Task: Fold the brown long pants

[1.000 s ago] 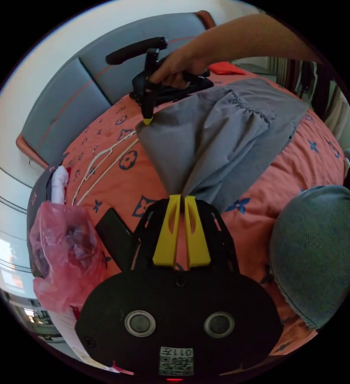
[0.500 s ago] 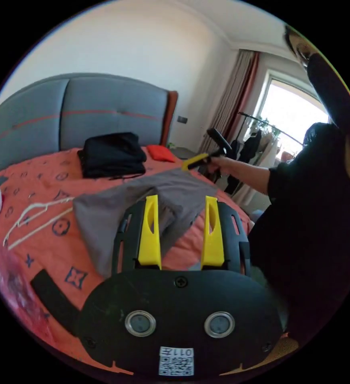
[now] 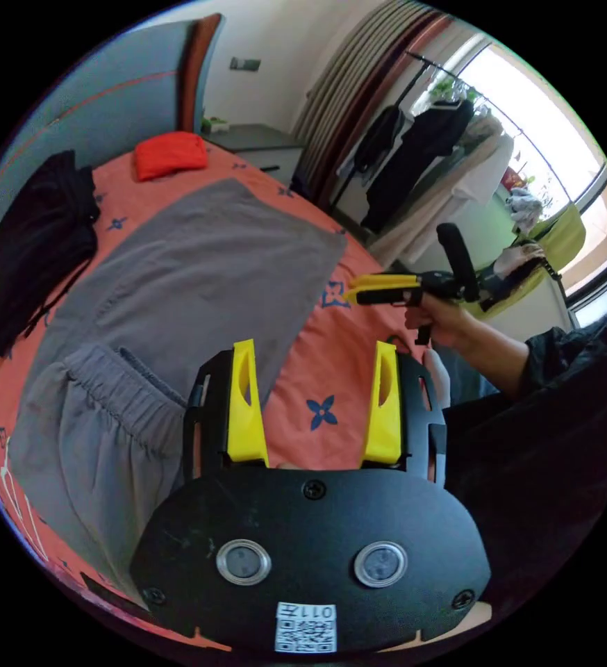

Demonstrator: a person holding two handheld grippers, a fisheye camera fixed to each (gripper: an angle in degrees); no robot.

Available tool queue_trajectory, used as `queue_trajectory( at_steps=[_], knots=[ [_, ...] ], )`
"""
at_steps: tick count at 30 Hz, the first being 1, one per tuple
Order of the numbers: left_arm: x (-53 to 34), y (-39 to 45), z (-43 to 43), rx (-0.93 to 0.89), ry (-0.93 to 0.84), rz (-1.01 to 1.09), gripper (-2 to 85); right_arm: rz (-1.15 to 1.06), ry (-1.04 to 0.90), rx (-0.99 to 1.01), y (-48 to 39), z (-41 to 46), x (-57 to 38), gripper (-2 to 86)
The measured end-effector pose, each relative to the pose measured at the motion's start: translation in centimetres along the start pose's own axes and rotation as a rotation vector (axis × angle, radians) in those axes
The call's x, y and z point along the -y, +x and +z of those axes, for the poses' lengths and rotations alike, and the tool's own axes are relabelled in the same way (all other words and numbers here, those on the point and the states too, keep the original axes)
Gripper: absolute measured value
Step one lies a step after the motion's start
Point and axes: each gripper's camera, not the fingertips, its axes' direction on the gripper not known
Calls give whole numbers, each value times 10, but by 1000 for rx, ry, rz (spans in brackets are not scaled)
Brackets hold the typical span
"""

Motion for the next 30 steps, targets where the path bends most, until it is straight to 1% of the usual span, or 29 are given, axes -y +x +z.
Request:
queue_trajectory(
  at_steps=[1,2,3,4,7,9,11,12,14,15,17,18,19,20,21,23,24,26,27,29,30],
  knots=[
    [1,-1,9,6,-40,-1,213,61,26,60,13,-1,-1,148],
    [0,-1,13,8,-53,-6,213,139,49,150,27,-3,-2,150],
    [-2,-2,13,11,-50,-12,212,166,62,191,34,-4,-3,151],
    [-6,-4,11,20,-37,-29,211,230,87,255,47,-5,-6,150],
    [-20,-13,-2,37,20,-76,208,388,147,357,74,3,-16,141],
    [-30,-18,-12,52,57,-104,206,502,206,430,90,8,-23,129],
    [-48,-25,-29,79,123,-148,203,653,292,547,109,17,-35,105],
    [-53,-27,-33,86,135,-159,202,682,315,581,112,20,-37,98],
    [-76,-37,-49,114,188,-212,199,800,420,736,124,31,-48,76],
    [-82,-39,-52,124,197,-227,199,838,444,775,127,34,-52,68],
    [-111,-50,-64,177,232,-299,198,967,534,943,135,46,-67,45],
    [-119,-52,-67,190,243,-319,197,991,536,963,134,46,-70,40],
    [-136,-56,-73,211,268,-360,197,997,547,927,129,40,-73,33],
    [-154,-59,-80,226,306,-400,196,949,553,837,117,27,-70,28],
    [-163,-60,-84,232,326,-419,196,915,555,790,109,20,-66,26],
    [-198,-61,-99,238,399,-473,195,710,567,637,61,-12,-41,22],
    [-206,-60,-103,241,417,-482,195,638,563,607,43,-19,-32,21],
    [-236,-58,-118,256,454,-502,196,314,494,522,-50,-38,2,22],
    [-243,-58,-121,260,459,-506,196,234,471,507,-77,-40,7,22],
    [-270,-57,-137,265,474,-522,198,-48,383,479,-187,-36,16,26],
    [-277,-56,-142,265,483,-522,198,-113,360,474,-213,-32,15,28]
  ],
)
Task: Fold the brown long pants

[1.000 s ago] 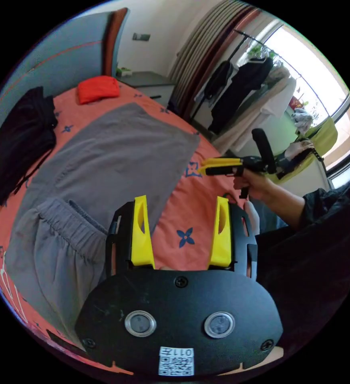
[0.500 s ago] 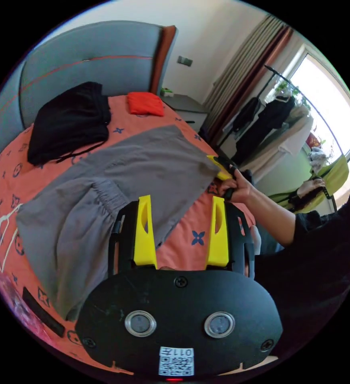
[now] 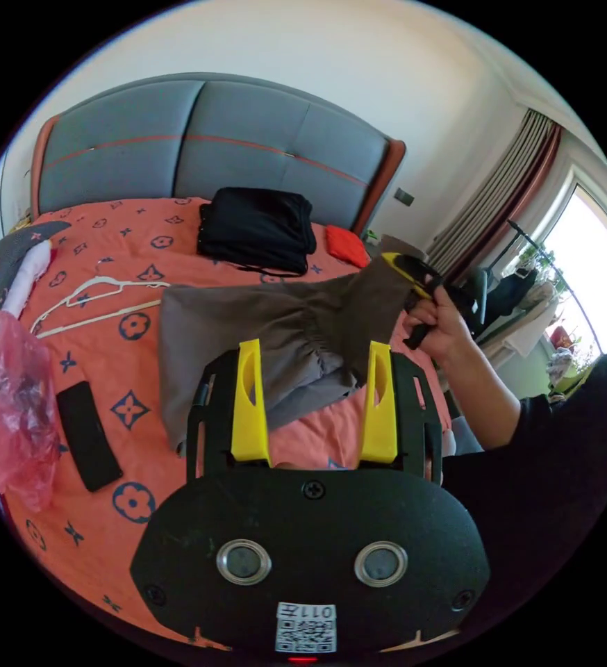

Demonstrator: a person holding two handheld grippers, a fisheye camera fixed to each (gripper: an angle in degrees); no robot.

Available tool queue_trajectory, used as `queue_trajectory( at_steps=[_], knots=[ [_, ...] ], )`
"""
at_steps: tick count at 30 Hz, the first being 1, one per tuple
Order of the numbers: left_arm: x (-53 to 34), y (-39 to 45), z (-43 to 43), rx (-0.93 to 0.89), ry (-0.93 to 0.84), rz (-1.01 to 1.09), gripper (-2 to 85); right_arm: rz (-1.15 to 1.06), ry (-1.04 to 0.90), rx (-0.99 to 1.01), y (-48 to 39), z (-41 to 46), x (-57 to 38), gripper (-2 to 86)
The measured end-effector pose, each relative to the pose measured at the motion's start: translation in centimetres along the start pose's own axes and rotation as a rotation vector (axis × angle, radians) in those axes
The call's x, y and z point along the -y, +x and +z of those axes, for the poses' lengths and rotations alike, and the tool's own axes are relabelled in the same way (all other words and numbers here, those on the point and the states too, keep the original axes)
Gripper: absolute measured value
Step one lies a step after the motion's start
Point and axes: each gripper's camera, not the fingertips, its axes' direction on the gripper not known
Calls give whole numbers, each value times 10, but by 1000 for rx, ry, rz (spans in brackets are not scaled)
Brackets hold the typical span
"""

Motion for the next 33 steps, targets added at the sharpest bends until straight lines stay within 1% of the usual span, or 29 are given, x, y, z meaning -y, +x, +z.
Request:
queue_trajectory(
  at_steps=[2,3,4,5,6,8,10,11,13,15,17,19,21,22,23,24,25,26,27,29,30,31,32,33],
  knots=[
    [-13,-11,-29,25,24,-4,199,-187,-177,13,-81,65,-20,33],
    [-17,-13,-36,40,28,-4,199,-227,-215,9,-98,81,-27,35],
    [-24,-16,-48,77,34,-1,199,-315,-309,-12,-130,114,-46,38],
    [-31,-19,-58,116,34,3,199,-386,-415,-75,-154,148,-68,42],
    [-34,-20,-61,134,32,4,200,-401,-469,-104,-163,164,-80,43],
    [-44,-28,-66,172,18,-7,200,-467,-684,-152,-187,216,-127,49],
    [-47,-35,-64,155,18,-20,200,-584,-825,-153,-205,240,-158,54],
    [-45,-38,-60,138,24,-21,200,-647,-843,-181,-217,247,-171,59],
    [-35,-39,-48,101,18,-1,200,-637,-829,-220,-229,249,-176,75],
    [-21,-38,-34,57,-8,17,201,-638,-784,-170,-241,239,-171,107],
    [-7,-41,-27,-12,24,-8,201,-503,-731,-65,-248,213,-151,161],
    [-2,-48,-24,-61,50,-41,197,-456,-721,4,-251,186,-140,175],
    [0,-56,-9,-110,13,-77,193,-448,-694,17,-249,156,-135,168],
    [0,-58,7,-147,-56,-94,189,-458,-688,9,-246,137,-134,157],
    [-1,-53,23,-151,-116,-89,183,-488,-679,-42,-243,121,-134,147],
    [-3,-47,30,-138,-134,-70,180,-497,-669,-92,-242,115,-134,141],
    [-7,-29,45,-108,-173,-3,174,-535,-653,-190,-241,103,-137,137],
    [-13,-11,61,-50,-229,60,168,-590,-641,-273,-243,96,-142,139],
    [-16,-2,69,0,-265,92,166,-619,-641,-309,-244,94,-146,142],
    [-36,14,103,262,-462,226,158,-772,-686,-431,-257,92,-162,156],
    [-41,14,106,268,-483,237,158,-824,-692,-461,-262,92,-167,161],
    [-43,18,100,253,-491,240,156,-925,-689,-513,-275,90,-177,169],
    [-40,32,87,265,-471,287,156,-1053,-680,-562,-290,89,-189,173],
    [-38,42,78,278,-448,331,156,-1120,-672,-582,-297,89,-195,175]
  ],
)
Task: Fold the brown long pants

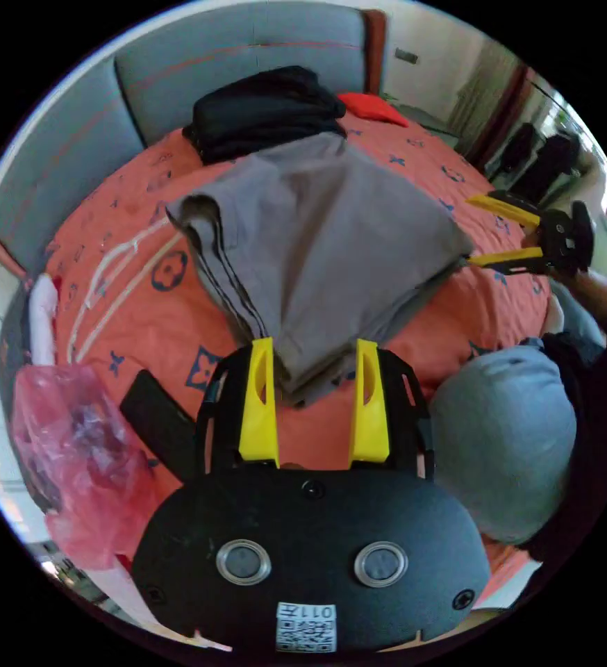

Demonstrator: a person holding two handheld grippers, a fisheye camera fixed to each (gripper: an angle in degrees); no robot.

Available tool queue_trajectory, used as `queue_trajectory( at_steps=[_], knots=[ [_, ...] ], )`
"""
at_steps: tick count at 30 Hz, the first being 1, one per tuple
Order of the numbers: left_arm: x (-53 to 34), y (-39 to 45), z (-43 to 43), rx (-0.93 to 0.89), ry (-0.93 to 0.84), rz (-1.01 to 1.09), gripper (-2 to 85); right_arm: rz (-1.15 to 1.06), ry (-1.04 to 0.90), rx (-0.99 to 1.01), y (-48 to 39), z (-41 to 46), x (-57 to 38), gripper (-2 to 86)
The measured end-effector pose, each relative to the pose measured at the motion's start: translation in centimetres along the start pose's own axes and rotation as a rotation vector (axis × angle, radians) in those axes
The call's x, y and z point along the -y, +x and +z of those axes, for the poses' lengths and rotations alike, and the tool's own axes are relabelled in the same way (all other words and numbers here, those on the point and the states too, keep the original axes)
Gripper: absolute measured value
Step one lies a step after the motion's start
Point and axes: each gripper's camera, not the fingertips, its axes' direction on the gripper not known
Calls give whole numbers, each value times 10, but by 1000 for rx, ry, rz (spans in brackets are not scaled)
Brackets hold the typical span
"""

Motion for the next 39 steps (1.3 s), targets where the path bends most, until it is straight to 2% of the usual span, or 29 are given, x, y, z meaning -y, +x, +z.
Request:
queue_trajectory(
  at_steps=[3,5,7,11,16,20,28,30,34,39],
  knots=[
    [4,48,-55,119,98,230,159,-214,40,-182,-41,-17,13,174],
    [11,96,-60,342,0,432,168,-301,46,-241,-67,-24,27,171],
    [10,123,-46,458,-64,536,177,-330,21,-283,-81,-24,38,167],
    [2,179,-17,573,-113,724,188,-378,15,-345,-102,-34,54,160],
    [11,210,-3,688,-117,777,204,-439,14,-397,-111,-47,72,161],
    [27,208,-33,630,-113,703,188,-451,14,-395,-103,-57,91,165],
    [16,227,-37,722,-134,860,164,-458,20,-393,-102,-75,92,153],
    [15,227,-42,726,-113,824,166,-434,37,-386,-101,-81,85,151],
    [27,217,-50,888,-35,767,179,-451,49,-469,-95,-76,91,160],
    [38,198,-64,697,-147,781,156,-385,-6,-392,-61,-76,115,178]
  ],
)
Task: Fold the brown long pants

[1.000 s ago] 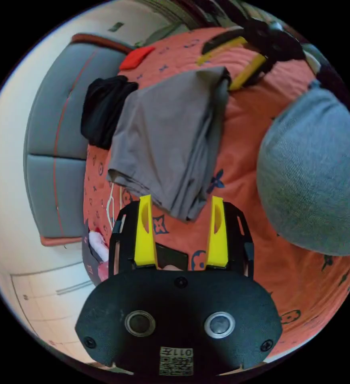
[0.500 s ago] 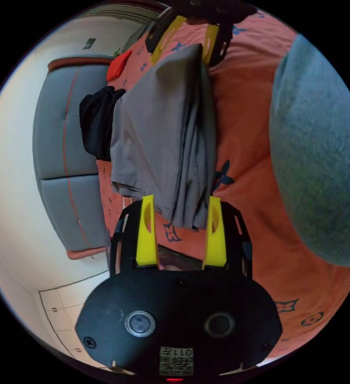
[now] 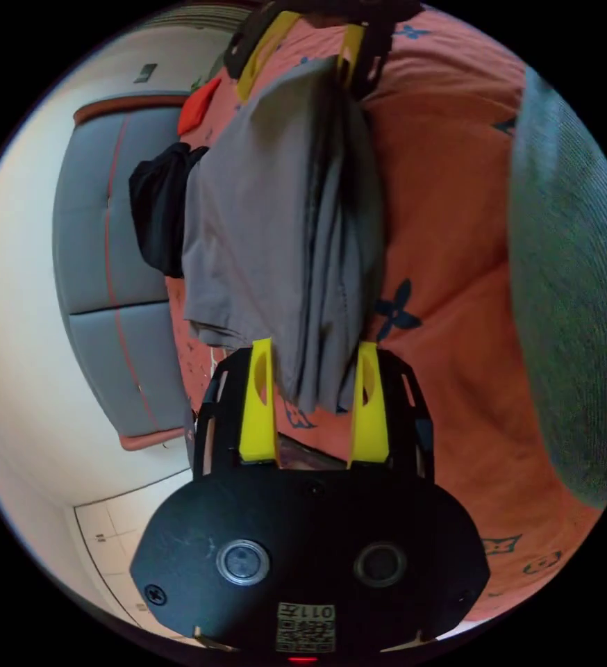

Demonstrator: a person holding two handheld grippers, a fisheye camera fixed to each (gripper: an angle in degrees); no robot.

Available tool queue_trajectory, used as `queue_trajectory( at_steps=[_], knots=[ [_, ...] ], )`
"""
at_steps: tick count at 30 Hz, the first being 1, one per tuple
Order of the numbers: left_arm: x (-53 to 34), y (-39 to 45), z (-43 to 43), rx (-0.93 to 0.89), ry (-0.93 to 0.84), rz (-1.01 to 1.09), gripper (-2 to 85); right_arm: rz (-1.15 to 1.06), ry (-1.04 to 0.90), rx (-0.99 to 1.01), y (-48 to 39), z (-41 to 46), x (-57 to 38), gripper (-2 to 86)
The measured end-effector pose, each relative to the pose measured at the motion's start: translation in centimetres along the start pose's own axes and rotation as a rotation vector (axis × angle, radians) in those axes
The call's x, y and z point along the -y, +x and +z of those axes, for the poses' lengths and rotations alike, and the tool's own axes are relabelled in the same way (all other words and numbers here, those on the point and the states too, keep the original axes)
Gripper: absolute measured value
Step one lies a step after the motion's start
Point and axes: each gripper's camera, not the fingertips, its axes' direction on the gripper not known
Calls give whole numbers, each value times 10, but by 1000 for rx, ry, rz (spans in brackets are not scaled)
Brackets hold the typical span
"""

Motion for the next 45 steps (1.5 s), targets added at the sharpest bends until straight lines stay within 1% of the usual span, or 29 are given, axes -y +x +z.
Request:
queue_trajectory(
  at_steps=[3,6,10,12,13,15,16,18,20,22,24,27,28,29,31,33,34,36,38,39,41,43,45],
  knots=[
    [-22,9,-6,51,29,32,146,-51,44,-27,-5,-2,-17,169],
    [-33,2,-6,63,40,-25,141,-66,58,-118,-11,3,-26,165],
    [-38,-25,7,124,18,-56,136,-32,32,-111,7,20,-23,167],
    [-44,-43,12,24,7,-59,112,-48,27,-101,16,30,-23,164],
    [-50,-54,16,-63,14,-56,85,-71,31,-91,21,37,-24,159],
    [-57,-59,19,-53,24,-15,54,-122,41,-94,25,47,-29,140],
    [-59,-58,19,-15,12,49,44,-155,38,-82,30,52,-33,131],
    [-65,-67,16,8,-2,106,32,-172,32,-23,46,55,-40,119],
    [-81,-102,9,-58,7,74,22,-144,48,77,84,55,-49,109],
    [-92,-136,6,-107,10,40,18,-138,47,130,112,58,-54,108],
    [-101,-168,14,-144,-7,-1,15,-131,39,155,135,67,-56,108],
    [-109,-188,26,-161,-42,30,11,-189,1,184,143,87,-60,100],
    [-115,-194,30,-198,-45,11,9,-194,-3,213,141,95,-66,97],
    [-124,-204,34,-270,-34,-56,7,-190,-3,238,140,102,-72,95],
    [-139,-220,33,-317,-10,-145,5,-158,5,256,149,109,-80,93],
    [-153,-239,22,-322,-4,-156,4,-147,8,289,170,109,-86,92],
    [-162,-253,9,-300,2,-125,4,-154,18,315,191,105,-90,92],
    [-178,-286,-18,-312,32,-103,4,-173,25,378,229,95,-100,92],
    [-202,-343,-63,-393,103,-95,5,-199,20,534,288,76,-117,95],
    [-208,-359,-76,-420,125,-96,5,-205,17,581,303,71,-122,95],
    [-229,-418,-124,-527,217,-85,6,-199,6,782,362,51,-145,97],
    [-240,-457,-161,-560,283,-78,7,-169,0,890,399,38,-164,98],
    [-243,-483,-188,-557,322,-63,7,-122,26,932,424,29,-187,98]
  ],
)
